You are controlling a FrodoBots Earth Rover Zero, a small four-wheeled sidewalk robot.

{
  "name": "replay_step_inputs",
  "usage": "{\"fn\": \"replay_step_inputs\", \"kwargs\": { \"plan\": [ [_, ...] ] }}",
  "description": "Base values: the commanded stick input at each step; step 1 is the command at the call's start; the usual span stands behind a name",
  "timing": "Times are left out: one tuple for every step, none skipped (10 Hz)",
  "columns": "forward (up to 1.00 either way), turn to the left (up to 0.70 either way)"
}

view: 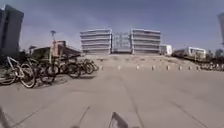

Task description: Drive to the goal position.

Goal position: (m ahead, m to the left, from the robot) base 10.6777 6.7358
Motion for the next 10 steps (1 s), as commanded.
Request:
{"fn": "replay_step_inputs", "kwargs": {
  "plan": [
    [1.00, 0.00],
    [1.00, 0.00],
    [1.00, 0.00],
    [1.00, 0.00],
    [1.00, 0.00],
    [1.00, 0.00],
    [1.00, 0.00],
    [1.00, 0.00],
    [1.00, 0.00],
    [1.00, 0.00]
  ]
}}
